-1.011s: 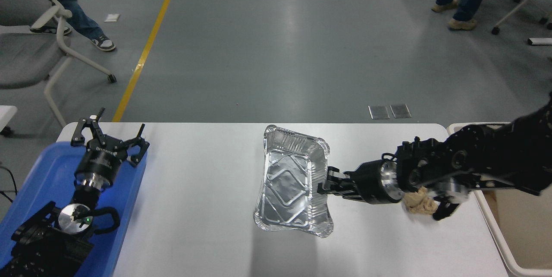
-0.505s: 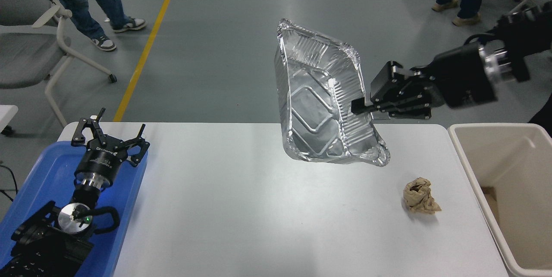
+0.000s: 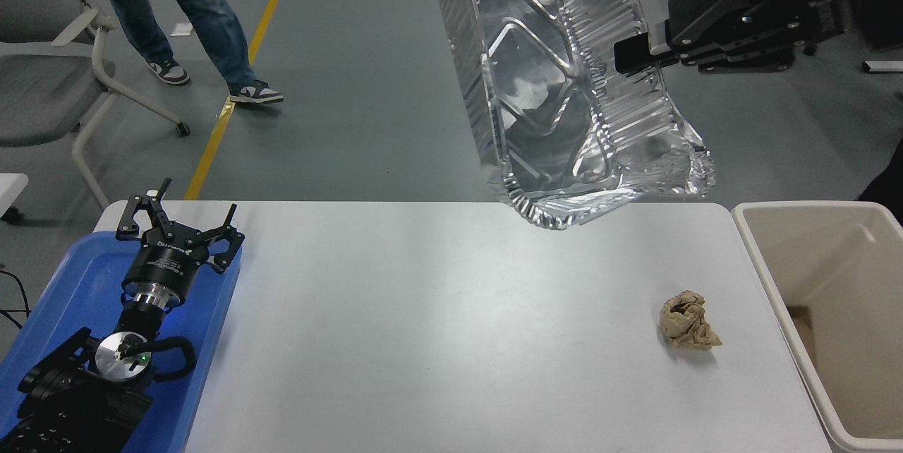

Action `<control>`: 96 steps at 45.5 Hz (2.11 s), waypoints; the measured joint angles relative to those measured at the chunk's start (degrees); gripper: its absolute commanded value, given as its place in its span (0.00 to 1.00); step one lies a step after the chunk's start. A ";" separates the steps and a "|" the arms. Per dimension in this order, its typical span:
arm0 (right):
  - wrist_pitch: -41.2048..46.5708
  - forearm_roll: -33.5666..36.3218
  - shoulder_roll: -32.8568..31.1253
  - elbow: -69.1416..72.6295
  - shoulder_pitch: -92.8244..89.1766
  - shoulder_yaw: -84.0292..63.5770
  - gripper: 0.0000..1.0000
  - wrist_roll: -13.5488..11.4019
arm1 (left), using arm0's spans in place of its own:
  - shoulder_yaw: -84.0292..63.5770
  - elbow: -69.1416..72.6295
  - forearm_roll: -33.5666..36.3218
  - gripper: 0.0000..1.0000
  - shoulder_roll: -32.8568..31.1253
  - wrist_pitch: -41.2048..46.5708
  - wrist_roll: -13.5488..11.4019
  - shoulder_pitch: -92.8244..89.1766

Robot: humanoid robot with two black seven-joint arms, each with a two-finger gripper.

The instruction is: Pick up foil plate and place in dustbin

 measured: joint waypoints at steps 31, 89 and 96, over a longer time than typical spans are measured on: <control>0.35 -7.55 -5.54 -33.32 -40.26 4.16 0.00 -0.02 | -0.01 -0.01 0.00 0.99 0.00 0.00 0.01 -0.03; -30.13 16.32 8.46 -84.30 -114.77 30.83 0.00 -22.17 | -0.12 0.00 -0.07 0.99 0.00 0.00 0.01 0.05; -32.99 18.13 9.77 -84.44 -116.32 31.17 0.06 -24.48 | -0.15 0.01 -0.07 0.99 0.00 0.00 0.00 0.06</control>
